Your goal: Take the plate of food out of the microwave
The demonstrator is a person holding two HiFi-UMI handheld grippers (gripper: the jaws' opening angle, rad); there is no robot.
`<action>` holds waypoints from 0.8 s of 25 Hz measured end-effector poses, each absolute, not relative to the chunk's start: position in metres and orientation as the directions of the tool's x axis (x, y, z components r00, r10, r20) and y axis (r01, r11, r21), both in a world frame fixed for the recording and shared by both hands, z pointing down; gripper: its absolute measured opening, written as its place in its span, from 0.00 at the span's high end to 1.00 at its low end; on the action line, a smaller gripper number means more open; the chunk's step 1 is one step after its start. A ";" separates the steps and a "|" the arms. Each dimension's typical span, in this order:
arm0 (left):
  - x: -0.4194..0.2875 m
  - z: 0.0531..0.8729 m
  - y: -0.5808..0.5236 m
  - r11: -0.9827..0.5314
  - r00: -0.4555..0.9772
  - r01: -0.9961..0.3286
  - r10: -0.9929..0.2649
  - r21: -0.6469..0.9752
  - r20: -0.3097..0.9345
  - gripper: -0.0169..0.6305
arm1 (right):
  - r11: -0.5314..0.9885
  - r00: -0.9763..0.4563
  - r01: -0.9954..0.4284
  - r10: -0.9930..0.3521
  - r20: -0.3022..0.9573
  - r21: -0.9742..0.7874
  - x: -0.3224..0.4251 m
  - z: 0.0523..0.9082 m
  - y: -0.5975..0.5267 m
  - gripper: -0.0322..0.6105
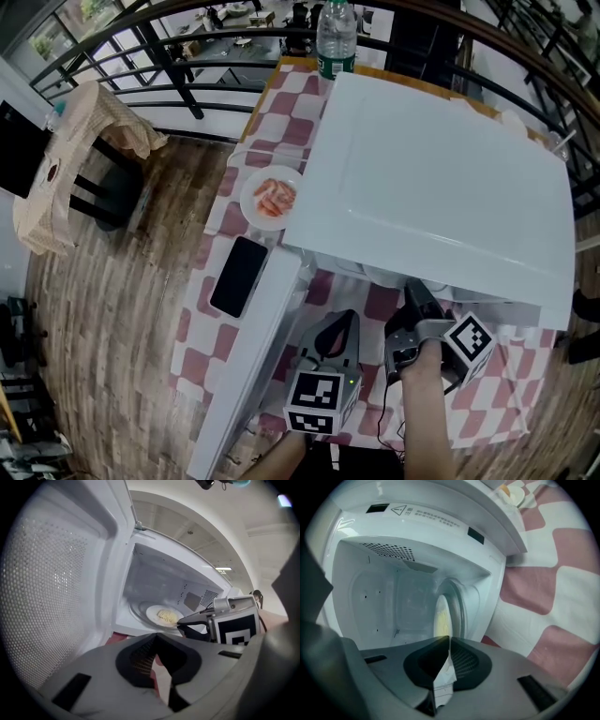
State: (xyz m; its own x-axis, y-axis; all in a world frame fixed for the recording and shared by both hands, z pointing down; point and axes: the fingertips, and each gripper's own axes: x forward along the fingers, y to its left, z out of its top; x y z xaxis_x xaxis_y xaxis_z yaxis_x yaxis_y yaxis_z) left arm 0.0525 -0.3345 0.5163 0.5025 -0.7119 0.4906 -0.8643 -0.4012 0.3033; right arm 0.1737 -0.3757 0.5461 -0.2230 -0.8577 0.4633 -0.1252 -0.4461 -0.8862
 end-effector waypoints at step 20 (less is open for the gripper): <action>0.083 0.521 -0.337 -0.268 0.609 -0.745 -0.647 0.611 0.459 0.89 | -0.418 -0.234 -0.147 -0.866 0.442 -0.896 0.194 0.542 -0.332 0.94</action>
